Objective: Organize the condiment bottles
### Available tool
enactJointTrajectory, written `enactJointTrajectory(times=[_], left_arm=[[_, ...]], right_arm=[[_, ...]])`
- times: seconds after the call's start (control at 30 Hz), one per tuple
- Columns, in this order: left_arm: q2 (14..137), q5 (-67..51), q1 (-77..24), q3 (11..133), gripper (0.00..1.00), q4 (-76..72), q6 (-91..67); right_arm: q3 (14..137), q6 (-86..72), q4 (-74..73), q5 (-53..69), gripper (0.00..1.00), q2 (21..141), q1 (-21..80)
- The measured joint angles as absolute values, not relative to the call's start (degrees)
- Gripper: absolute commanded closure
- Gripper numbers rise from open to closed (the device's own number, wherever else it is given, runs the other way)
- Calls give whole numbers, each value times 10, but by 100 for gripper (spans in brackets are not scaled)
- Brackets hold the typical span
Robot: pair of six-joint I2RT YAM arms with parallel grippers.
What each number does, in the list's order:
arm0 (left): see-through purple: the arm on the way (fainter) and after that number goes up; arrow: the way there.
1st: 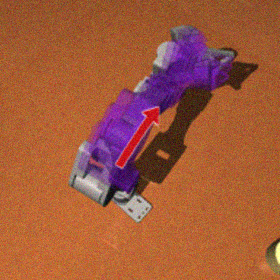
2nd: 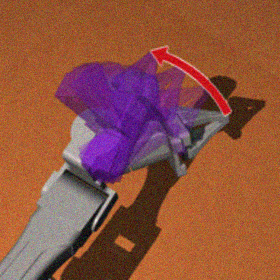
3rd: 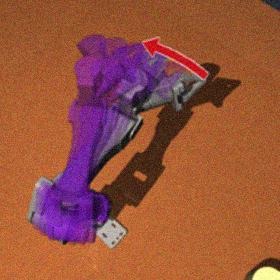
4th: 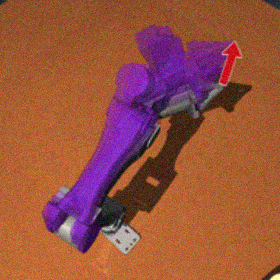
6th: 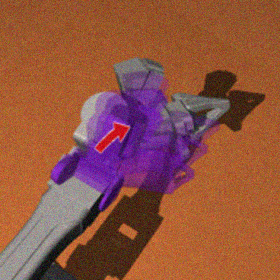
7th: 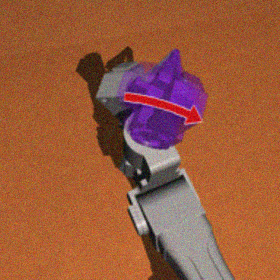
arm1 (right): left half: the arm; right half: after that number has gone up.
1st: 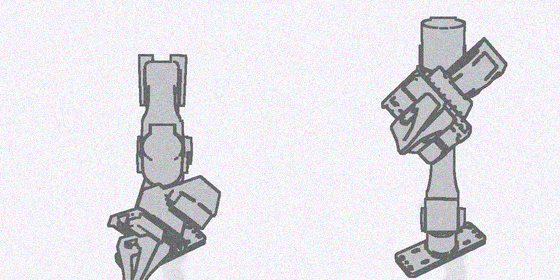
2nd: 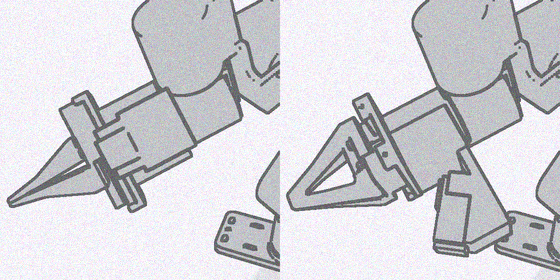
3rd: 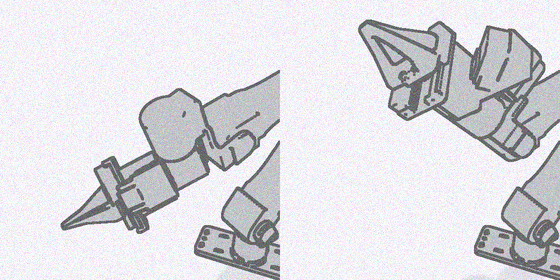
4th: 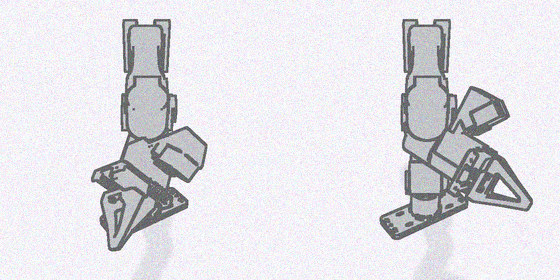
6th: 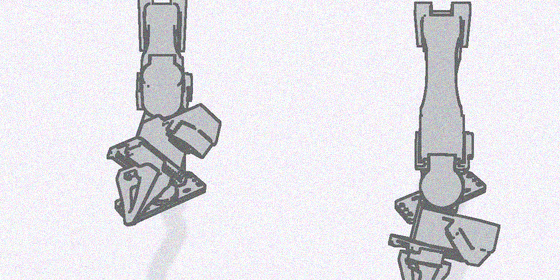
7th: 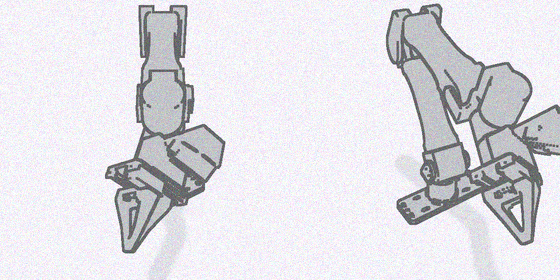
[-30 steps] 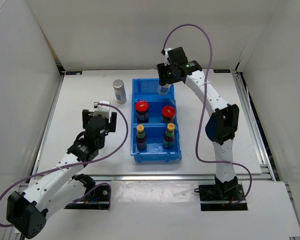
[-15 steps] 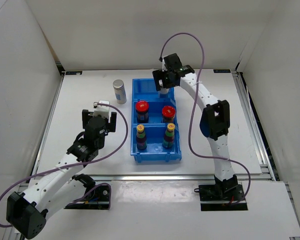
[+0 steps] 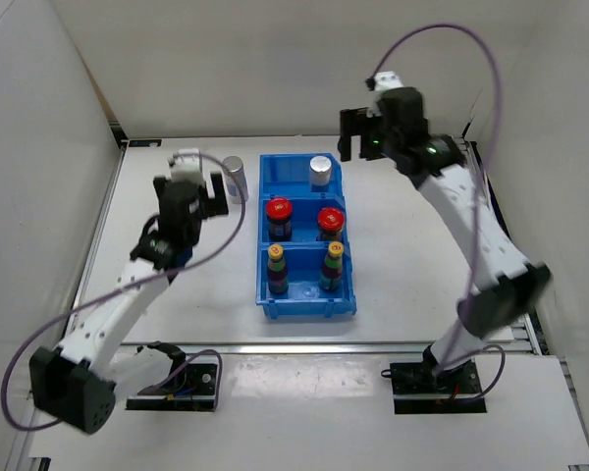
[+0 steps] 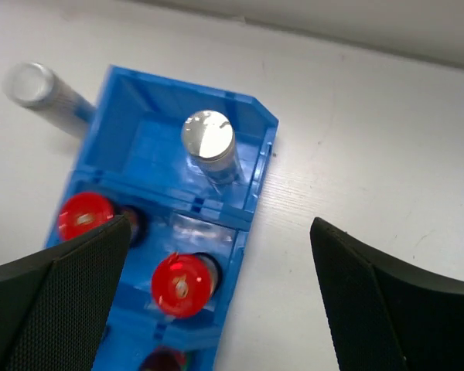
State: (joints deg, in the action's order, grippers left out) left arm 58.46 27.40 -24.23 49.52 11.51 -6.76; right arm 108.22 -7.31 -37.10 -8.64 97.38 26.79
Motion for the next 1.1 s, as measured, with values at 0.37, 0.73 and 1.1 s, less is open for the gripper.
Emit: enactJointTrajectory(times=[0.37,0.73,1.1], left_arm=[[962,82,-147,800,0,83,-90],[1121,14,-122,874,0,81,-95],[1163,14,-126,887,39,86,-84]], right_arm=[[809,-100,-348,14,0,709,258],[732,-97,-394,85,0,631,255],[717,-86,-416,96,0,613,255]])
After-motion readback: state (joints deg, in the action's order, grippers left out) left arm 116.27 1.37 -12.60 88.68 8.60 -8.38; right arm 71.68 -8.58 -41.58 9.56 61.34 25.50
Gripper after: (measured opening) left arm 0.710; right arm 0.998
